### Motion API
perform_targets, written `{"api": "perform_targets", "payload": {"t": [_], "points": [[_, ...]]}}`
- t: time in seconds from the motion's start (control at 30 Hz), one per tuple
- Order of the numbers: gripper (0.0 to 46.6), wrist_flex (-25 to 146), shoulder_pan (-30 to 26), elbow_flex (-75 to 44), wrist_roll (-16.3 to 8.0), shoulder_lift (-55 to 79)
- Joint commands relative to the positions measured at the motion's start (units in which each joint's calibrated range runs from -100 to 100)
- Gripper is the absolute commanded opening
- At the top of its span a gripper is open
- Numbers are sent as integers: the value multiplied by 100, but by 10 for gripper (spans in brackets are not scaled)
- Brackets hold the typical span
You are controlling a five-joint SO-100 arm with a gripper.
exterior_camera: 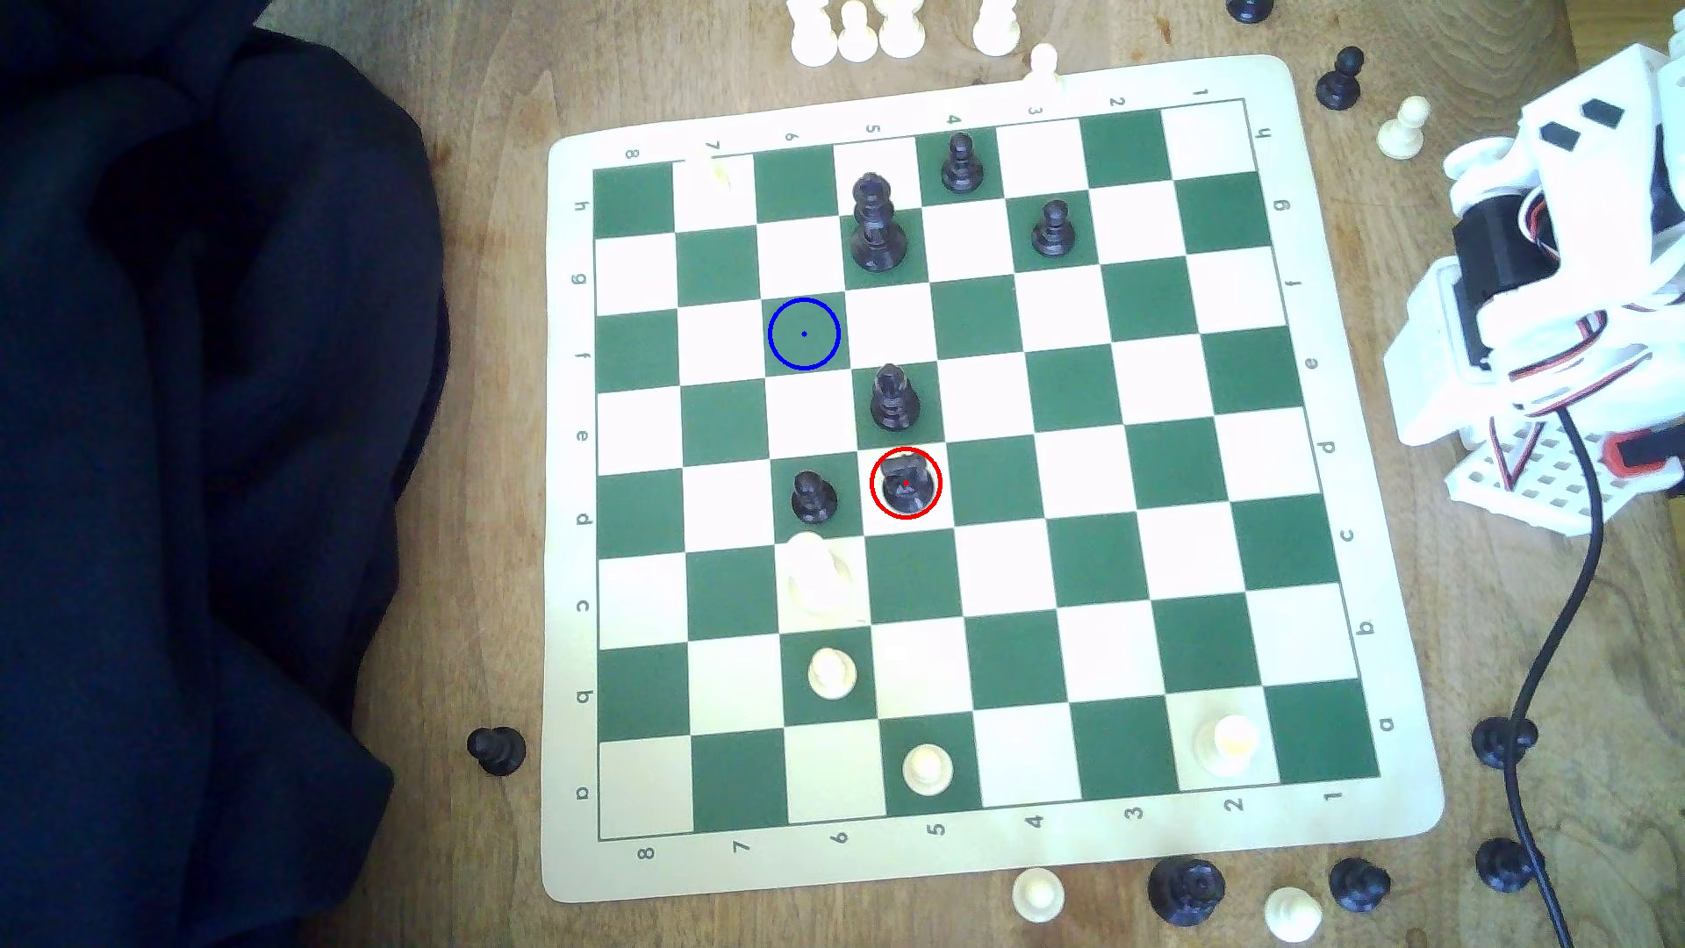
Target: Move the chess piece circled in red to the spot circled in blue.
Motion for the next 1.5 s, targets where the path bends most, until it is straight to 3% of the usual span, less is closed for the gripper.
{"api": "perform_targets", "payload": {"t": [0.0, 0.17, 0.6, 0.93, 1.1, 1.2, 1.47], "points": [[2, -127, 67, 117, 10, 5], [2, 209, 4, 117, 10, 5], [2, 5885, 43, 99, -34, 5], [2, 11135, 489, -1270, -63, 5], [19, 12789, 215, -2303, -73, 769], [65, 13526, 51, -2793, -68, 1296], [84, 13870, -379, -3056, -39, 2713]]}}
